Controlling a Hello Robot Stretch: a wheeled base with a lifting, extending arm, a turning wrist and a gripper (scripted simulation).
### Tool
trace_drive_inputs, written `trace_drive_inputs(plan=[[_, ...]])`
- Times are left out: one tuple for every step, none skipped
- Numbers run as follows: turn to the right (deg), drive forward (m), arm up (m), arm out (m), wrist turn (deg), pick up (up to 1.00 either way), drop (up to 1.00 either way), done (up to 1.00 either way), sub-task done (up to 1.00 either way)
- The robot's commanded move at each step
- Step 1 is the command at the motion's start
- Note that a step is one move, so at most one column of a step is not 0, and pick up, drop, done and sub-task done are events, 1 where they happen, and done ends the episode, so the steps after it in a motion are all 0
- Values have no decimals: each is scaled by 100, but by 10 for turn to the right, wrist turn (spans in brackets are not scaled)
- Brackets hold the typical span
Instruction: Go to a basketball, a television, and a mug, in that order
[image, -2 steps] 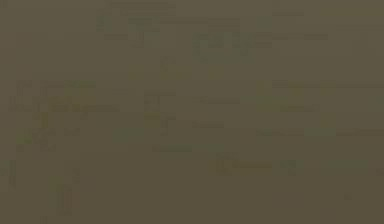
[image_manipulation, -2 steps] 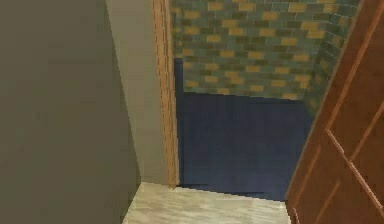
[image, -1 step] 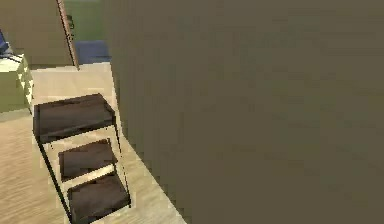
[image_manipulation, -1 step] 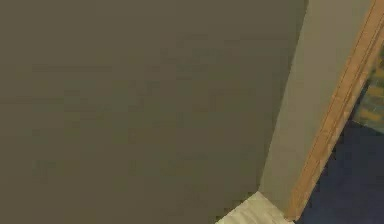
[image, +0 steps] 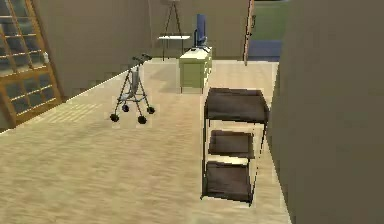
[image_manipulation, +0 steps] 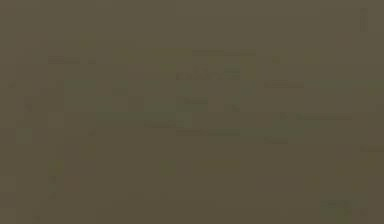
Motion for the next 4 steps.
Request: trace_drive_inputs(plan=[[-150,0,0,0,0,0,0,0,0],[0,100,0,0,0,0,0,0,0],[0,25,0,0,0,0,0,0,0],[270,0,0,0,0,0,0,0,0]])
